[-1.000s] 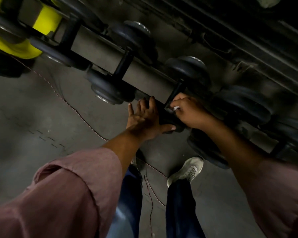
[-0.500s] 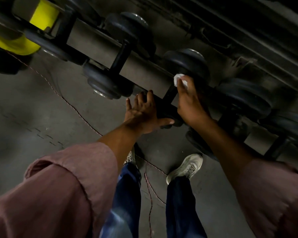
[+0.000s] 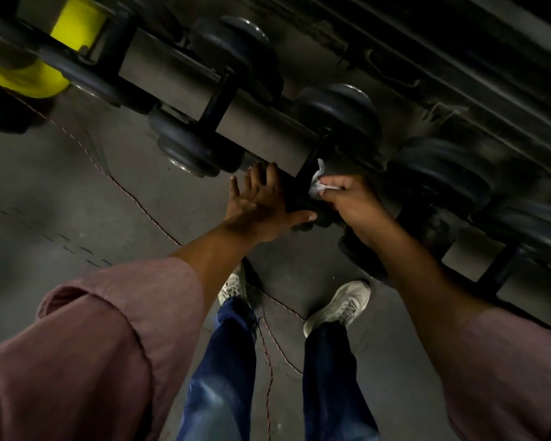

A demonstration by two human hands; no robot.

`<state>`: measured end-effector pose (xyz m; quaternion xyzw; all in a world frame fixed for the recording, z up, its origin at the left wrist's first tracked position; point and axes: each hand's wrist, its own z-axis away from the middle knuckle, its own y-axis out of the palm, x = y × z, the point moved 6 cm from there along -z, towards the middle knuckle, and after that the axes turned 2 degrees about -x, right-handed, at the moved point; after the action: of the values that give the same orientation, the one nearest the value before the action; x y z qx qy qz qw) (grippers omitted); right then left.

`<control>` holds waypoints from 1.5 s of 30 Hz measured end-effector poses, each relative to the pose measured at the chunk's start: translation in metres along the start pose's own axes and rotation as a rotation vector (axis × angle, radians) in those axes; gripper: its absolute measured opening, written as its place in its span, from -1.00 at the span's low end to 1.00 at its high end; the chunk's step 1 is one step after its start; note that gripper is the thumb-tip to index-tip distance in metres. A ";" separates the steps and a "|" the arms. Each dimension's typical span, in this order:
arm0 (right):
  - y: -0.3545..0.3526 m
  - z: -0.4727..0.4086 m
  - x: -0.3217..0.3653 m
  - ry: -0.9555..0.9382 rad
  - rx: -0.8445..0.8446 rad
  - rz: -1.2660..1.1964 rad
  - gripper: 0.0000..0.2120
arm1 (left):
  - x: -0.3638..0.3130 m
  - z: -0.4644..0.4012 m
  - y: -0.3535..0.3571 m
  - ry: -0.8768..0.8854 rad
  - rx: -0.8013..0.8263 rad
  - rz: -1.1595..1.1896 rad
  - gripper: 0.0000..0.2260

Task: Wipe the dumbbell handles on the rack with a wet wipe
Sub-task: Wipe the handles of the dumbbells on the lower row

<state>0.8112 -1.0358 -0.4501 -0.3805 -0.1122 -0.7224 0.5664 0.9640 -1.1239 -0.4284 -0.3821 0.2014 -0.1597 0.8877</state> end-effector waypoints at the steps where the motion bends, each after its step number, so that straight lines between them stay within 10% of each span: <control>1: -0.004 0.004 0.000 -0.016 -0.003 -0.013 -0.87 | 0.000 0.002 0.001 0.000 -0.008 -0.017 0.07; 10: -0.078 0.030 -0.002 -0.157 -0.133 0.033 -0.80 | -0.053 0.038 0.003 0.149 -0.205 -0.070 -0.08; 18: -0.147 0.048 -0.013 -0.218 -0.202 0.299 -0.84 | -0.148 0.062 0.038 0.233 -0.010 0.040 -0.06; 23: -0.164 0.054 -0.031 -0.221 -0.098 0.511 -0.88 | -0.174 0.060 0.089 0.078 0.275 0.110 0.04; 35: -0.145 0.051 -0.061 -0.275 0.293 0.834 -0.82 | -0.183 0.067 0.100 -0.126 0.212 0.131 0.15; 45: -0.130 0.042 -0.068 -0.297 0.261 0.939 -0.74 | -0.185 0.068 0.099 -0.091 0.151 0.151 0.11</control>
<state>0.7164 -0.9173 -0.4325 -0.4145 -0.0978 -0.3080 0.8508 0.8489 -0.9363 -0.4155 -0.3048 0.1767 -0.0896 0.9316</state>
